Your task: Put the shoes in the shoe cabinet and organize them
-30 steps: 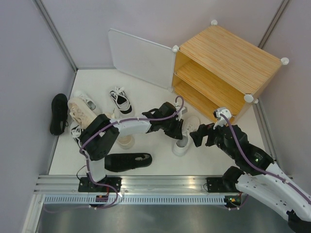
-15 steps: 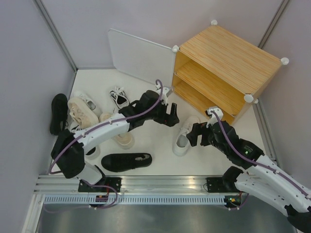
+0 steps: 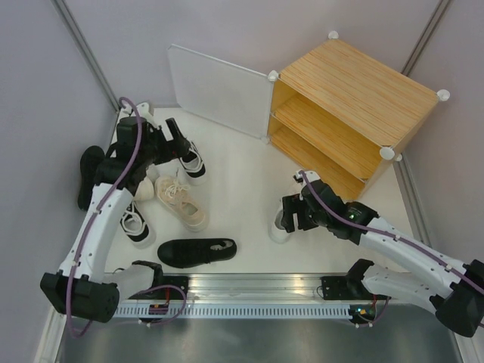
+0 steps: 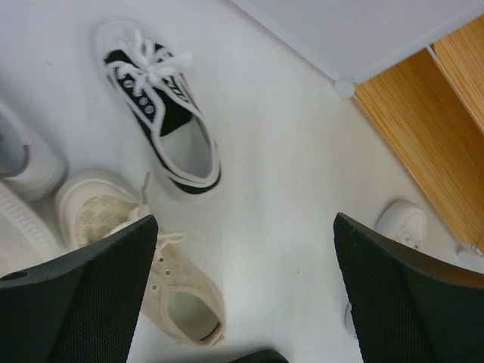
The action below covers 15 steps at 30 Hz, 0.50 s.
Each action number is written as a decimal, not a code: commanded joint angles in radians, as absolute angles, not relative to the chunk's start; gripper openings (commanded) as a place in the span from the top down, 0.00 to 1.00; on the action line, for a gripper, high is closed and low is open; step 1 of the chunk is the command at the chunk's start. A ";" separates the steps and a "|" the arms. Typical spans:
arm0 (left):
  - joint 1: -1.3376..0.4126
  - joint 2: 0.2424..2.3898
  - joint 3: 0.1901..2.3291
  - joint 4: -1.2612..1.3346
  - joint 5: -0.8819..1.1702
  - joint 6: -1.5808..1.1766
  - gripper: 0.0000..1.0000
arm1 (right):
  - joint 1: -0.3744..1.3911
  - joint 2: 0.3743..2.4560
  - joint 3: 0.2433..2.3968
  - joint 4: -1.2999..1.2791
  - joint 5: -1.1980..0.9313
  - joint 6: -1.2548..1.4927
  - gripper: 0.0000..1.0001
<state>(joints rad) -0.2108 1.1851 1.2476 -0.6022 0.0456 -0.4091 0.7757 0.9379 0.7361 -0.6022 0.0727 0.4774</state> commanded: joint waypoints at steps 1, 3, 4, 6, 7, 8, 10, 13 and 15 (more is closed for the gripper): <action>-0.153 1.099 1.200 -0.667 -0.029 -0.365 0.00 | 0.808 0.986 0.761 -0.611 0.113 0.547 0.16; -0.147 1.042 1.142 -0.644 -0.070 -0.357 0.00 | 0.846 0.992 0.746 -0.588 0.165 0.594 0.19; -0.149 1.022 1.115 -0.628 -0.077 -0.353 0.00 | 0.857 0.997 0.741 -0.575 0.169 0.601 0.19; -0.149 0.967 1.031 -0.577 -0.112 -0.339 0.00 | 0.893 1.021 0.733 -0.534 0.152 0.604 0.19; -0.149 0.953 1.004 -0.568 -0.127 -0.328 0.00 | 0.903 1.034 0.735 -0.520 0.149 0.601 0.20; -0.149 0.940 0.961 -0.561 -0.146 -0.327 0.00 | 0.920 1.046 0.738 -0.499 0.150 0.597 0.20; -0.149 0.917 0.913 -0.549 -0.178 -0.325 0.01 | 0.975 1.090 0.756 -0.488 0.176 0.589 0.20; -0.149 0.908 0.910 -0.551 -0.179 -0.321 0.02 | 1.034 1.161 0.785 -0.483 0.210 0.571 0.20; -0.149 0.904 0.911 -0.551 -0.183 -0.319 0.02 | 1.052 1.196 0.798 -0.485 0.232 0.563 0.21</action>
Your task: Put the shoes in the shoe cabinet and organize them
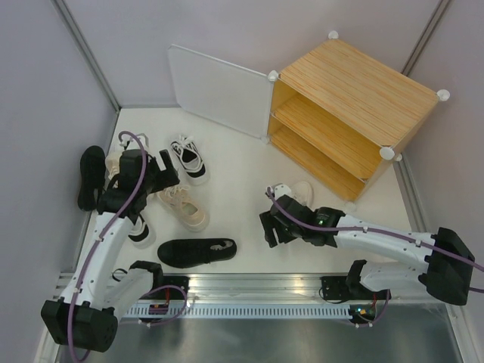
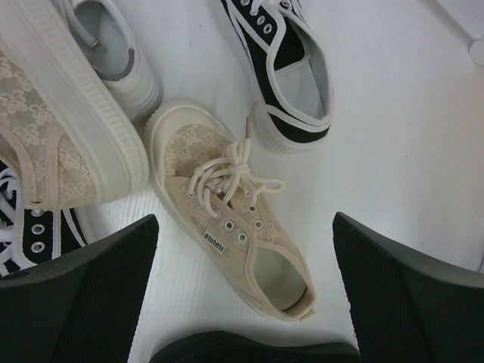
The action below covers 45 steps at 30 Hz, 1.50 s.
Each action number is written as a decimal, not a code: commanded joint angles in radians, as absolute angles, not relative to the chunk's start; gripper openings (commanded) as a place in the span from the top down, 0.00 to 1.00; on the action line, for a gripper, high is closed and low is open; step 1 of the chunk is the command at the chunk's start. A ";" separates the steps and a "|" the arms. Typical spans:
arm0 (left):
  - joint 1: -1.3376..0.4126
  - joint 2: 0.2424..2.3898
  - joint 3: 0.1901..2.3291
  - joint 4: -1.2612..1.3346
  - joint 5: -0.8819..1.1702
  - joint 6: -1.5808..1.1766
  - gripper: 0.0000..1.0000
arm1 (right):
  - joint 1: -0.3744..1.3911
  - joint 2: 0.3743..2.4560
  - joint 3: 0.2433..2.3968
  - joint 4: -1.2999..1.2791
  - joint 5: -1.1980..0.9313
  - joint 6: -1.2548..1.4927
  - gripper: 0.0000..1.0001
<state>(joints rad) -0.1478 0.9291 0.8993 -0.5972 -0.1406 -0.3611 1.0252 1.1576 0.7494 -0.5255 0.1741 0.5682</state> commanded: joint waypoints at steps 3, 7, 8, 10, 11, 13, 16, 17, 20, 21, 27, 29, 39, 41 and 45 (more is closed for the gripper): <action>-0.149 0.890 0.905 -0.549 -0.189 -0.321 0.02 | 1.058 1.258 0.799 -0.468 0.250 0.539 0.24; -0.149 0.876 0.900 -0.548 -0.193 -0.319 0.02 | 1.060 1.299 0.827 -0.483 0.278 0.497 0.26; -0.149 0.876 0.900 -0.549 -0.195 -0.321 0.02 | 1.061 1.302 0.854 -0.514 0.294 0.489 0.27; -0.149 0.876 0.900 -0.549 -0.195 -0.318 0.02 | 1.063 1.307 0.891 -0.575 0.305 0.471 0.28; -0.149 0.876 0.899 -0.548 -0.193 -0.318 0.02 | 1.066 1.304 0.931 -0.593 0.313 0.456 0.28; -0.149 0.877 0.899 -0.549 -0.192 -0.318 0.02 | 1.071 1.302 0.969 -0.645 0.322 0.437 0.27; -0.149 0.879 0.900 -0.549 -0.193 -0.316 0.02 | 1.078 1.313 1.037 -0.686 0.330 0.416 0.27; -0.149 0.877 0.899 -0.548 -0.192 -0.316 0.02 | 1.080 1.321 1.038 -0.686 0.327 0.407 0.27; -0.149 0.882 0.900 -0.548 -0.193 -0.318 0.02 | 1.080 1.357 1.039 -0.663 0.295 0.397 0.28; -0.149 0.884 0.900 -0.548 -0.193 -0.316 0.02 | 1.080 1.368 1.039 -0.658 0.287 0.396 0.28; -0.149 0.890 0.899 -0.548 -0.190 -0.314 0.02 | 1.080 1.451 1.011 -0.612 0.316 0.403 0.36; -0.149 0.890 0.899 -0.548 -0.186 -0.314 0.02 | 1.078 1.477 0.999 -0.589 0.325 0.405 0.39; -0.149 0.888 0.899 -0.548 -0.181 -0.313 0.03 | 1.078 1.575 0.962 -0.515 0.296 0.344 0.58; -0.150 0.887 0.899 -0.548 -0.183 -0.313 0.03 | 1.078 1.583 0.968 -0.537 0.301 0.336 0.63; -0.149 0.884 0.899 -0.549 -0.181 -0.310 0.03 | 1.078 1.565 0.997 -0.606 0.296 0.290 0.86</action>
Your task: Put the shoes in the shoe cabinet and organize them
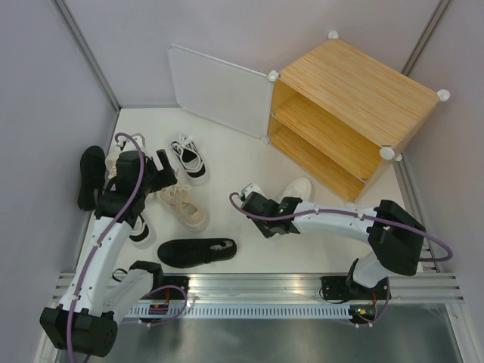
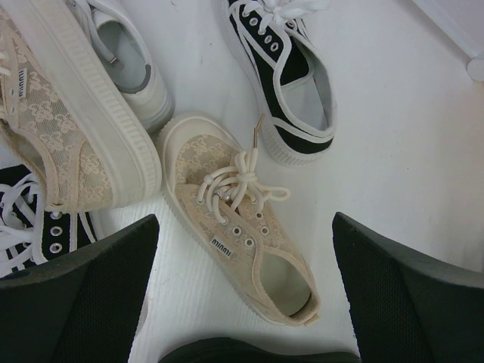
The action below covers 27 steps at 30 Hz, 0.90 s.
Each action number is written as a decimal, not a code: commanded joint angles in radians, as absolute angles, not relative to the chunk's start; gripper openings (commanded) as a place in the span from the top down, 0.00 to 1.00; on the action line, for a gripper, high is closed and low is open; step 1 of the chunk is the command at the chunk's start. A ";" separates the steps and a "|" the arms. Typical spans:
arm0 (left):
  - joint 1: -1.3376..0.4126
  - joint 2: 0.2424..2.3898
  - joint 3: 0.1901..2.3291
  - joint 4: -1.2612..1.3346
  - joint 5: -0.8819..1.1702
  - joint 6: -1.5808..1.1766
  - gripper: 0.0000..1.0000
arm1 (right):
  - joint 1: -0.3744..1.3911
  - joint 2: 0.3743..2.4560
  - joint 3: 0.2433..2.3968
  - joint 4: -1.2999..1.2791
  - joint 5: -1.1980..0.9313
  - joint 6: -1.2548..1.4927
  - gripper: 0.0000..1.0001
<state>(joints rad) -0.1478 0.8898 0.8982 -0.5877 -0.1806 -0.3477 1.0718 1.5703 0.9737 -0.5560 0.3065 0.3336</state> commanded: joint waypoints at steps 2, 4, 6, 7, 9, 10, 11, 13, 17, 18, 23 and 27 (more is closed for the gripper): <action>-0.149 0.884 0.899 -0.548 -0.179 -0.310 0.03 | 1.078 1.537 1.025 -0.659 0.296 0.269 0.92; -0.149 0.882 0.899 -0.549 -0.179 -0.310 0.03 | 1.077 1.517 1.063 -0.719 0.305 0.241 0.98; -0.149 0.881 0.899 -0.548 -0.179 -0.311 0.03 | 1.077 1.490 1.094 -0.767 0.305 0.216 0.99; -0.149 0.879 0.899 -0.548 -0.181 -0.311 0.03 | 1.074 1.483 1.130 -0.820 0.307 0.187 0.99; -0.149 0.881 0.897 -0.549 -0.181 -0.311 0.03 | 1.072 1.462 1.167 -0.873 0.318 0.166 0.99; -0.149 0.881 0.897 -0.549 -0.179 -0.310 0.02 | 1.068 1.456 1.207 -0.920 0.330 0.158 1.00; -0.149 0.881 0.897 -0.548 -0.179 -0.310 0.03 | 1.060 1.441 1.227 -0.942 0.343 0.143 0.99; -0.149 0.879 0.897 -0.549 -0.181 -0.310 0.03 | 1.037 1.416 1.282 -0.991 0.342 0.126 0.99; -0.150 0.881 0.897 -0.548 -0.181 -0.310 0.03 | 0.980 1.387 1.348 -1.044 0.327 0.016 0.99; -0.149 0.882 0.897 -0.549 -0.181 -0.310 0.03 | 0.965 1.387 1.364 -1.061 0.336 0.008 0.99; -0.149 0.890 0.897 -0.546 -0.178 -0.310 0.03 | 0.810 1.402 1.457 -1.088 0.350 -0.155 0.99; -0.149 0.891 0.896 -0.545 -0.179 -0.311 0.03 | 0.720 1.422 1.494 -1.072 0.426 -0.241 0.99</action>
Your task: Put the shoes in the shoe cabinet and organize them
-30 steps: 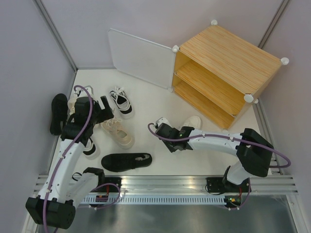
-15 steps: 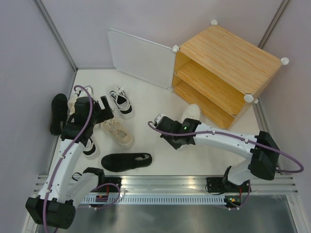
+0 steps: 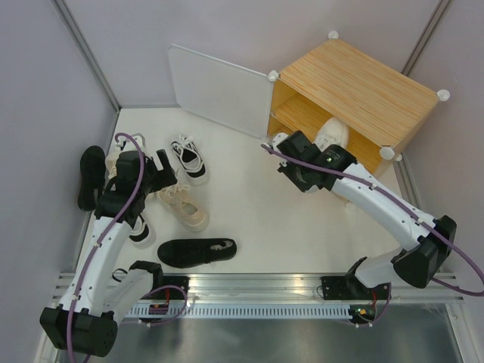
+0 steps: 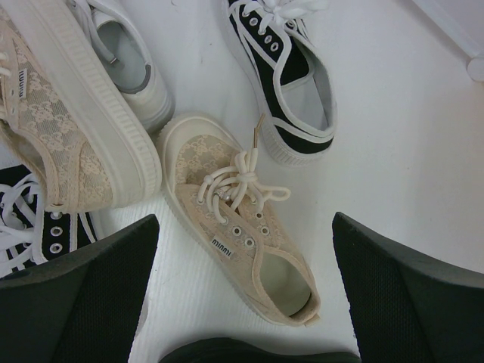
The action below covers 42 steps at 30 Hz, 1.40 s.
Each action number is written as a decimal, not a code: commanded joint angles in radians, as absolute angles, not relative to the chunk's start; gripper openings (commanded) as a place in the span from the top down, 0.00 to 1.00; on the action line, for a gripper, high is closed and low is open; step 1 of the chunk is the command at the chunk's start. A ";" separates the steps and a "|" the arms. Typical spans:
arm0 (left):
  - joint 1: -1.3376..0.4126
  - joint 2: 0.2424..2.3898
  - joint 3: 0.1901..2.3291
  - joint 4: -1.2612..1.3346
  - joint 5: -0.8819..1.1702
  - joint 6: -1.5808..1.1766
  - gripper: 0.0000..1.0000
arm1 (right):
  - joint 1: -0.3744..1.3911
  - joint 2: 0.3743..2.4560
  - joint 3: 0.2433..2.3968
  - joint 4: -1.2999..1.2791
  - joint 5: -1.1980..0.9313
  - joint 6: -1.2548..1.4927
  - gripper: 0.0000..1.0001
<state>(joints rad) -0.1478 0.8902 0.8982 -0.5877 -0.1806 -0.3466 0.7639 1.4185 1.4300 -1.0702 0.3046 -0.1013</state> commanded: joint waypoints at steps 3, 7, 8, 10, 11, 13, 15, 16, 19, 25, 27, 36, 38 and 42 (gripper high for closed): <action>-0.149 0.894 0.894 -0.545 -0.179 -0.311 0.03 | 0.660 1.457 1.528 -1.059 0.448 -0.268 0.99; -0.150 0.893 0.894 -0.546 -0.179 -0.311 0.03 | 0.563 1.493 1.526 -1.014 0.445 -0.293 0.99; -0.150 0.893 0.894 -0.545 -0.179 -0.311 0.03 | 0.551 1.497 1.522 -1.006 0.454 -0.296 0.99; -0.152 0.894 0.894 -0.545 -0.179 -0.311 0.03 | 0.517 1.511 1.514 -0.994 0.471 -0.304 0.99; -0.152 0.894 0.894 -0.543 -0.179 -0.311 0.03 | 0.506 1.512 1.511 -0.991 0.477 -0.302 1.00; -0.155 0.894 0.896 -0.543 -0.176 -0.310 0.03 | 0.476 1.517 1.514 -0.988 0.474 -0.298 0.99; -0.156 0.896 0.896 -0.543 -0.176 -0.310 0.03 | 0.463 1.514 1.509 -0.968 0.495 -0.291 0.98; -0.156 0.896 0.894 -0.545 -0.176 -0.311 0.03 | 0.462 1.514 1.506 -0.962 0.512 -0.287 0.98; -0.158 0.894 0.894 -0.545 -0.176 -0.310 0.03 | 0.445 1.508 1.493 -0.945 0.578 -0.279 0.97; -0.160 0.891 0.894 -0.543 -0.181 -0.311 0.03 | 0.423 1.503 1.471 -0.914 0.646 -0.258 0.79; -0.160 0.891 0.894 -0.543 -0.181 -0.310 0.03 | 0.423 1.505 1.454 -0.913 0.663 -0.256 0.79; -0.160 0.888 0.894 -0.545 -0.181 -0.311 0.03 | 0.422 1.470 1.447 -0.923 0.681 -0.206 0.71; -0.160 0.888 0.894 -0.545 -0.179 -0.310 0.03 | 0.422 1.456 1.447 -0.923 0.681 -0.192 0.68; -0.160 0.890 0.896 -0.543 -0.179 -0.310 0.03 | 0.422 1.413 1.447 -0.925 0.672 -0.173 0.58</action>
